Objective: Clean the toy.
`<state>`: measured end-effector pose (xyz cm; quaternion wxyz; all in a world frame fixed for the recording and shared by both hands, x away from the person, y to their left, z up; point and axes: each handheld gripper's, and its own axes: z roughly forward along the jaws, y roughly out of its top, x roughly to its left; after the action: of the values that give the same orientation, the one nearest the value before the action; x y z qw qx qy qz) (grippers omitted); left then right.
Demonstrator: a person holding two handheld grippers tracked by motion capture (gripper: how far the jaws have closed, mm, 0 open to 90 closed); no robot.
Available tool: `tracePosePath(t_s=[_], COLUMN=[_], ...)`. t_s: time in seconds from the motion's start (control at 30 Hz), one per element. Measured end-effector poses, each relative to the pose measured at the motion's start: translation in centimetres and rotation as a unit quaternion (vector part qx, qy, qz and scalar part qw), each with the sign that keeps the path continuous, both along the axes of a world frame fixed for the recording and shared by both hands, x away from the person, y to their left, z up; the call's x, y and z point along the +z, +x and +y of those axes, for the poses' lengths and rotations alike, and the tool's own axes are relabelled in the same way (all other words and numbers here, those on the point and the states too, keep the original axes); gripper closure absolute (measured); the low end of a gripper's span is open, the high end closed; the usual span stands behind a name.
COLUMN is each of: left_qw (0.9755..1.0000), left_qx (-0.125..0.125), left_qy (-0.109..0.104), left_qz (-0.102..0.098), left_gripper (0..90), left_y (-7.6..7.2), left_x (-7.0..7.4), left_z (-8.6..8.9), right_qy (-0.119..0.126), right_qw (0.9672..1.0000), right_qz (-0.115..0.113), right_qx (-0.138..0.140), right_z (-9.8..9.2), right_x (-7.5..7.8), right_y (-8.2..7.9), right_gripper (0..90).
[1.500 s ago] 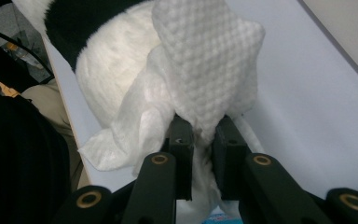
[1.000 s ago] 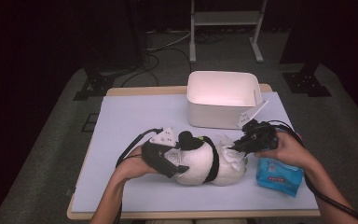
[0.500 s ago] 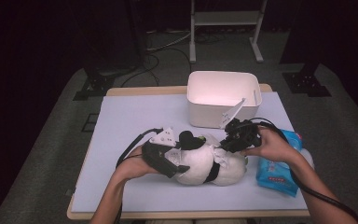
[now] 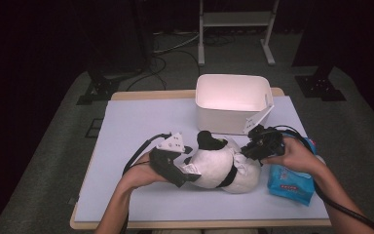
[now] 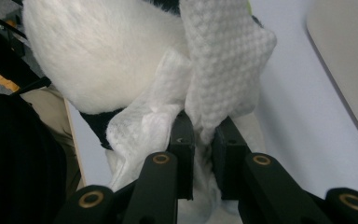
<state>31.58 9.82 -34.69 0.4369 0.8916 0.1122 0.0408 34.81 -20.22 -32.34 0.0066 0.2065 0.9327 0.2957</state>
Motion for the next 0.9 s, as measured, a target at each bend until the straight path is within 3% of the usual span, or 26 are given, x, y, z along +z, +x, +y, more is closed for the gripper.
tracePosePath(t_s=[0.3, 0.43, 0.63, 0.9], left_qw=[0.9993, 0.9998, 0.9998, 0.9997], left_qx=[-0.017, -0.007, -0.005, 0.001], left_qy=[0.002, -0.006, -0.019, -0.013], left_qz=[0.033, 0.017, -0.006, -0.02], left_gripper=[7.5, 6.4, 26.2, 35.0], left_y=[0.6, 0.7, 0.8, 0.9], left_x=[-2.0, -2.2, -1.3, 0.6], left_z=[-1.5, -2.2, -2.0, -1.7], right_qy=[0.014, 0.017, 0.031, 0.065], right_qw=[0.9997, 0.9997, 0.9992, 0.9976], right_qz=[0.008, 0.008, 0.007, 0.001], right_qx=[-0.017, -0.014, -0.026, -0.025], right_z=[-2.0, -2.3, -2.5, -2.5], right_x=[-0.3, -0.5, -0.7, -0.5], right_y=[-0.7, -0.9, -0.9, -0.7], right_gripper=[80.2, 80.3, 80.8, 81.2])
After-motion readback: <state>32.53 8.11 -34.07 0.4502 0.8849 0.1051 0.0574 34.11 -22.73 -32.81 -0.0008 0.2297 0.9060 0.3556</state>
